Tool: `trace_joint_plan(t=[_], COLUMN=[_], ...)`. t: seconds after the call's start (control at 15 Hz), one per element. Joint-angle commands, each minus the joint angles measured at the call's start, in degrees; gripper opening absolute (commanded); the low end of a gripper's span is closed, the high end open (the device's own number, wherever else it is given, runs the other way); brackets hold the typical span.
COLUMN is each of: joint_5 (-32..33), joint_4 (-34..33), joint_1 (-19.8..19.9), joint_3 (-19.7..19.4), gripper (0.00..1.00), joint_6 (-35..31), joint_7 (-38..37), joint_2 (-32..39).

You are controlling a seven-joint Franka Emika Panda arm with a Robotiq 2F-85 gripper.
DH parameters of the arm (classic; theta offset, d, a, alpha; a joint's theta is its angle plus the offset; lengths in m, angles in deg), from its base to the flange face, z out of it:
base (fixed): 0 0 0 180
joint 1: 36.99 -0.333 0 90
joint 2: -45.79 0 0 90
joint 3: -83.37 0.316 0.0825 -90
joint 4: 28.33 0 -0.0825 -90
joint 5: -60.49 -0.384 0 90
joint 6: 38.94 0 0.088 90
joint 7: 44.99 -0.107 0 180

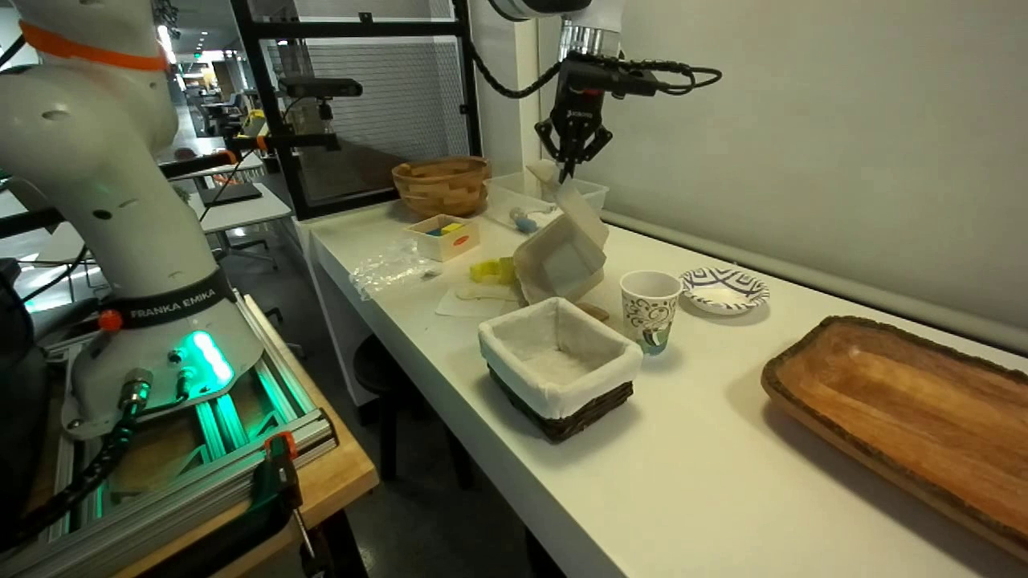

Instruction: Open the food pack.

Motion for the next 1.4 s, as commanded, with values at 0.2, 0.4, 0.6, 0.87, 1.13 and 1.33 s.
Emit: trace_joint_plan(t=[0.2, 0.4, 0.6, 0.87, 1.13, 1.33], joint_5=[-12.44, -17.1, -15.77, -9.66, -3.06, -2.83], joint_4=[-14.53, -19.12, -22.55, -25.28, -25.05, -23.82], joint_1=[1.84, 3.91, 4.2, 2.7, 0.44, -1.34], joint_3=[-4.33, -4.57, -5.5, -7.37, -7.47, -5.71], gripper=[0.01, 0.35, 0.47, 0.78, 1.0, 1.0], joint_6=[12.25, 14.17, 10.94, 4.83, 0.02, -0.78], joint_7=[-3.54, -6.96, -10.74, -15.79, -21.0, -24.22], joint_2=[13.24, 17.72, 19.82, 19.8, 16.49, 13.63])
